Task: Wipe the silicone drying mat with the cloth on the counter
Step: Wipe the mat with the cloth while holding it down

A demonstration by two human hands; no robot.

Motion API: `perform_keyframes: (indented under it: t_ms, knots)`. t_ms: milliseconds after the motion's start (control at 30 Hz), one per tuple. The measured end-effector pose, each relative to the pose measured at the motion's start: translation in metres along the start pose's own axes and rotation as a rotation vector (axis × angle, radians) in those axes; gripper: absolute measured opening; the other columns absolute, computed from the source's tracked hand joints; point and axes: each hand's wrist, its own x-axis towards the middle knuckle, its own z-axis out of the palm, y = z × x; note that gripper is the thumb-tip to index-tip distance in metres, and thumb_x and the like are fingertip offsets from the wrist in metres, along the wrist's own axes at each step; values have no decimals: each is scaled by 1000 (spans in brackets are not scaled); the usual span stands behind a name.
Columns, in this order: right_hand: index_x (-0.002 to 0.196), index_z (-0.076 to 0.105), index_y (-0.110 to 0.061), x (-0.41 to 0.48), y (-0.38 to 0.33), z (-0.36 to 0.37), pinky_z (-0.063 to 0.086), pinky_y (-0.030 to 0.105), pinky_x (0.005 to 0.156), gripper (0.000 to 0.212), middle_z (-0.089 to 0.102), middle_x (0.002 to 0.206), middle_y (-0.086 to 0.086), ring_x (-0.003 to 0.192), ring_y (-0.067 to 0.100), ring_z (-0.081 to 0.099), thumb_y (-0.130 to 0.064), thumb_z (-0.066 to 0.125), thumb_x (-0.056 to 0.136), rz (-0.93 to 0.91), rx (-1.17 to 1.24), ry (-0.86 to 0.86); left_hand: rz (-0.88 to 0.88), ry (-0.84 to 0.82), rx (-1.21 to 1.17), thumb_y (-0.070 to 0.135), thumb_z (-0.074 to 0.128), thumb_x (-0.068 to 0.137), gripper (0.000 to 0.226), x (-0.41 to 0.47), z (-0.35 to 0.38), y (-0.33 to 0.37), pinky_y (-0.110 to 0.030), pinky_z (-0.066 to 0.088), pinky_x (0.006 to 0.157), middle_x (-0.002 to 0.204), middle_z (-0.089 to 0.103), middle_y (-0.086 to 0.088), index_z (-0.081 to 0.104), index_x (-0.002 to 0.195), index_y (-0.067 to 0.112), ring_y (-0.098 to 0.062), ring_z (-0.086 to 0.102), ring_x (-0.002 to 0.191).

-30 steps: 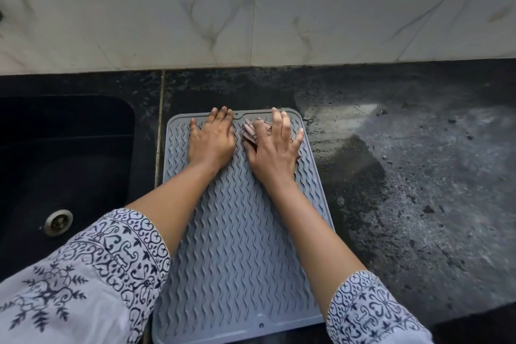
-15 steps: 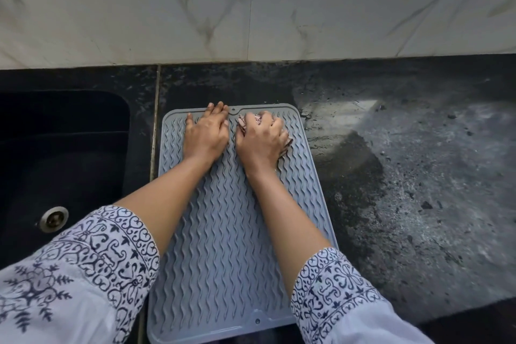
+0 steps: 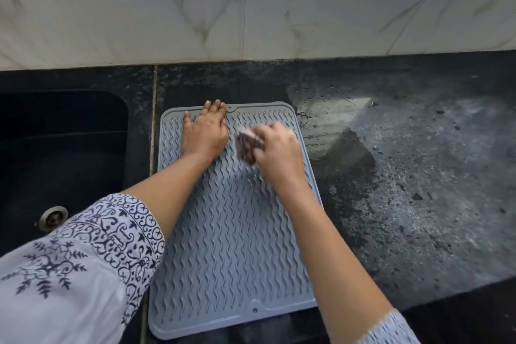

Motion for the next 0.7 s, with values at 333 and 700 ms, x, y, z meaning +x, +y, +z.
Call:
perform_keyframes:
  t_ms: [333,700]
  knots:
    - [121,54,-19,-60,6,13,36,32,67,32,53,115,6,91,25,47,-9,47,92,-75,-225,-49,7,2,14,31,31,98,50,-1,1,0,-50,6,117,156,24,7,29,148,22,-10,16,145]
    - [131,49,-30,3,4,32,32,49,101,39,42,142,4,126,30,36,-29,51,92,28,-209,-52,20,-23,-24,32,34,98,51,2,2,-5,-50,3,116,157,23,9,29,149,25,-10,14,146]
